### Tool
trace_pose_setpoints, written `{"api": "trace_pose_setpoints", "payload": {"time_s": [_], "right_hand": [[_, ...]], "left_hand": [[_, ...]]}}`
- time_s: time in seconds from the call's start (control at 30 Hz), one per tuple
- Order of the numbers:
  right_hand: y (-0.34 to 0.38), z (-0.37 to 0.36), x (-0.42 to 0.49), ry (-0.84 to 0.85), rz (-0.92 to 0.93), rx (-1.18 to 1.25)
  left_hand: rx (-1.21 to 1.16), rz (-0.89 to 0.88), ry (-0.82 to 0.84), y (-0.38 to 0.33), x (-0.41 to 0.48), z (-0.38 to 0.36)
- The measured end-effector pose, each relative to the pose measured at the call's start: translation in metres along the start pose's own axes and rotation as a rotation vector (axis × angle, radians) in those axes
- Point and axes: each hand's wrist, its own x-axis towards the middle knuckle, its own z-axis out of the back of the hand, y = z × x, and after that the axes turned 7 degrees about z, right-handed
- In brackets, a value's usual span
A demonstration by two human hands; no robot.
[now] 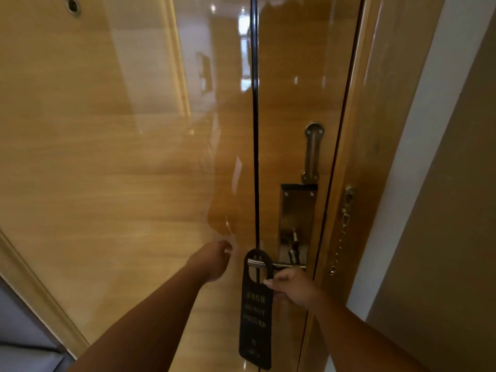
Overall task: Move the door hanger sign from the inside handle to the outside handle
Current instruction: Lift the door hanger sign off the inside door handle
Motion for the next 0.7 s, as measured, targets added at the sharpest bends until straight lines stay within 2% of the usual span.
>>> {"api": "trace_pose_setpoints", "payload": {"time_s": [0.1,0.2,0.3,0.47,0.57,0.7], "right_hand": [[0.008,-0.023,0.009,0.033,0.016,-0.002],[0.010,-0.037,0.016,0.150,0.013,0.028],[0.012,-0.035,0.014,0.249,-0.064,0.202],[-0.002,0.005,-0.005,0.164,-0.200,0.616],[-0.012,0.038,-0.020,0.135,-0.194,0.619],[-0.033,0.075,-0.038,0.061,-0.273,0.559]], "left_hand": [[-0.011,0.046,-0.044,0.009,-0.002,0.009],[0.032,0.072,-0.058,0.015,-0.001,0.019],[0.024,0.052,-0.047,0.014,0.005,0.028],[0.078,-0.053,-0.022,-0.029,0.015,0.007],[0.121,-0.053,0.015,-0.065,0.024,-0.024],[0.106,0.029,0.268,-0.076,0.032,-0.073]]}}
